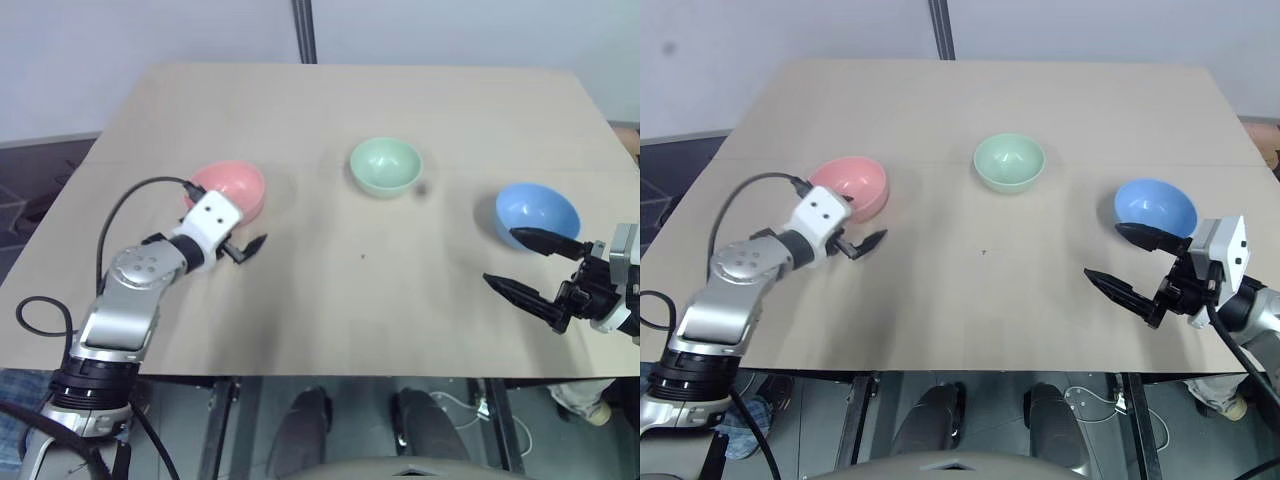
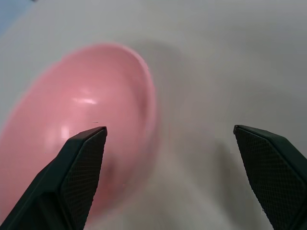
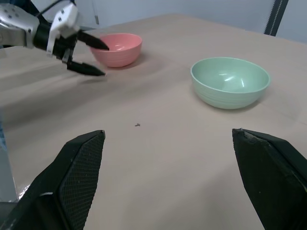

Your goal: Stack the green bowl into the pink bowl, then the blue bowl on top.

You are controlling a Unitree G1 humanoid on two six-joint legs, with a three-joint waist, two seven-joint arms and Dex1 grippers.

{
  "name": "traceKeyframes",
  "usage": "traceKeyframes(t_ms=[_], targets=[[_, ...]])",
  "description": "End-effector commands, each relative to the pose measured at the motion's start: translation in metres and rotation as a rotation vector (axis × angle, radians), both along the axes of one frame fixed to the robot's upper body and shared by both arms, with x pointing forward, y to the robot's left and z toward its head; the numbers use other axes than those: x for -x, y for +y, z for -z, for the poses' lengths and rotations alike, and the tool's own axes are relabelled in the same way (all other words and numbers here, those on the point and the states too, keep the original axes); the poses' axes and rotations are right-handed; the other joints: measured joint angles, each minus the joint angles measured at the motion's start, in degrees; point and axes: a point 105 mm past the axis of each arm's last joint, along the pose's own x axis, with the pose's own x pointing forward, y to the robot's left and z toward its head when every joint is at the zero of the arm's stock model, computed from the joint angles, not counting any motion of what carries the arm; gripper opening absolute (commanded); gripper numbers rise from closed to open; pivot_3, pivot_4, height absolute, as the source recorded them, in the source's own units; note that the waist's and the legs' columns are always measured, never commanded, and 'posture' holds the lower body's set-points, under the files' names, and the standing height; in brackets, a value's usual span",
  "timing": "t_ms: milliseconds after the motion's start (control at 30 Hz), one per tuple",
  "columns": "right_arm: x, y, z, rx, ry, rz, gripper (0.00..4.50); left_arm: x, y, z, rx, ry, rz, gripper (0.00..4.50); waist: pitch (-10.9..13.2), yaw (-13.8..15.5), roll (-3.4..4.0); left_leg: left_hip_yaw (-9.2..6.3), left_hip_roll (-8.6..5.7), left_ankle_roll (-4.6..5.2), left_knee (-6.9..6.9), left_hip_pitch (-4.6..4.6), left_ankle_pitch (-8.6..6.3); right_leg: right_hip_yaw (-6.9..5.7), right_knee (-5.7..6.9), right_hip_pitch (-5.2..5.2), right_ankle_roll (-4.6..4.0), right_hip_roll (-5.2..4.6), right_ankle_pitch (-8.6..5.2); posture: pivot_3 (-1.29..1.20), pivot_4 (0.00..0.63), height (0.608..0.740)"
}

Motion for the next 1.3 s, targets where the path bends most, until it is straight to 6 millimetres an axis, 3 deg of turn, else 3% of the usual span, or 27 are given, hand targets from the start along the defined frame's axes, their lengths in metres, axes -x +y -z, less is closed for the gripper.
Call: traceKeyframes(t_ms=[33, 133, 167, 233, 467, 500, 667, 767, 833, 967, 1100, 1300], targets=[[0.001, 0.001, -0.01, 0.014, -0.063, 0.002, 4.45, -0.013, 0.01, -0.017, -0.022, -0.06, -0.067, 4.5, 0.0, 0.04, 0.0, -0.01, 0.0, 0.0, 0.0, 0.0, 0.0, -0.01, 0.01, 0.0, 0.0, 0.0, 0.0, 0.0, 0.15, 0.74], [0.001, 0.0, -0.01, 0.016, -0.066, 0.009, 4.45, -0.021, 0.02, -0.018, -0.031, -0.053, -0.113, 4.5, 0.0, 0.02, 0.0, -0.04, -0.02, 0.0, 0.09, 0.0, 0.0, -0.04, 0.09, 0.01, 0.0, 0.0, 0.0, 0.0, 0.15, 0.74], [0.001, 0.0, -0.01, 0.017, -0.066, 0.012, 4.5, -0.023, 0.023, -0.019, -0.031, -0.048, -0.121, 4.09, 0.0, -0.21, 0.0, -0.03, -0.03, 0.0, 0.1, 0.0, 0.0, -0.03, 0.11, 0.01, 0.0, -0.02, 0.0, 0.0, 0.15, 0.74], [0.001, -0.002, -0.01, 0.019, -0.068, 0.018, 4.5, -0.025, 0.028, -0.02, -0.052, -0.048, -0.122, 3.74, 0.0, -0.18, 0.0, -0.02, -0.03, 0.0, 0.1, -0.02, 0.0, -0.01, 0.12, -0.02, 0.0, -0.02, 0.0, 0.0, 0.15, 0.74], [0.002, -0.001, -0.008, 0.02, -0.068, 0.024, 4.5, -0.026, 0.025, -0.018, -0.076, -0.034, -0.089, 0.28, 0.0, -0.14, 0.0, -0.03, -0.03, 0.0, 0.2, 0.0, 0.0, -0.02, 0.31, -0.03, 0.0, -0.02, 0.0, 0.0, 0.15, 0.74], [0.002, -0.001, -0.008, 0.019, -0.068, 0.023, 4.5, -0.027, 0.023, -0.019, -0.079, -0.035, -0.08, 0.05, -0.01, -0.12, 0.0, -0.03, -0.03, 0.0, 0.22, 0.0, 0.0, -0.02, 0.33, -0.04, 0.0, -0.02, 0.0, 0.0, 0.15, 0.74], [0.001, -0.001, -0.008, 0.017, -0.072, 0.024, 4.5, -0.03, -0.001, -0.023, -0.072, -0.05, 0.006, 0.05, -0.01, 0.03, 0.0, -0.04, -0.05, 0.0, 0.33, 0.0, 0.0, -0.02, 0.45, -0.02, 0.0, -0.02, 0.0, 0.0, 0.15, 0.74], [0.0, -0.001, -0.009, 0.018, -0.074, 0.022, 4.5, -0.026, -0.041, -0.026, -0.026, -0.022, 0.173, 0.05, -0.01, 0.07, 0.0, -0.05, -0.07, 0.0, 0.37, 0.0, 0.0, -0.02, 0.51, -0.02, 0.0, -0.02, 0.0, 0.0, 0.15, 0.74], [0.0, -0.001, -0.009, 0.02, -0.075, 0.019, 4.5, -0.017, -0.071, -0.027, -0.023, 0.009, 0.317, 0.05, -0.01, 0.3, -0.01, -0.06, -0.1, 0.0, 0.41, -0.03, 0.0, -0.03, 0.53, -0.02, 0.0, -0.04, -0.01, 0.0, 0.15, 0.74], [-0.002, -0.001, -0.009, 0.023, -0.078, 0.021, 4.5, 0.027, -0.119, -0.02, -0.102, 0.139, 0.688, 0.05, 0.0, -0.12, -0.01, -0.05, -0.1, -0.01, 0.41, -0.05, 0.0, -0.02, 0.53, -0.03, 0.0, -0.05, -0.01, 0.0, 0.15, 0.74], [-0.001, -0.001, -0.01, 0.025, -0.082, 0.023, 4.5, 0.055, -0.13, -0.017, -0.192, 0.238, 0.884, 0.05, 0.01, -0.5, 0.02, 0.02, -0.02, 0.0, 0.37, 0.03, 0.0, 0.05, 0.58, -0.05, -0.01, 0.05, -0.01, 0.0, 0.15, 0.74], [0.0, -0.001, -0.009, 0.028, -0.086, 0.03, 4.5, 0.063, -0.141, -0.016, -0.268, 0.284, 0.998, 0.05, 0.02, -0.09, 0.01, 0.03, -0.04, 0.0, 0.5, 0.04, 0.0, 0.07, 0.64, -0.01, 0.01, 0.06, -0.03, 0.0, 0.15, 0.74]])
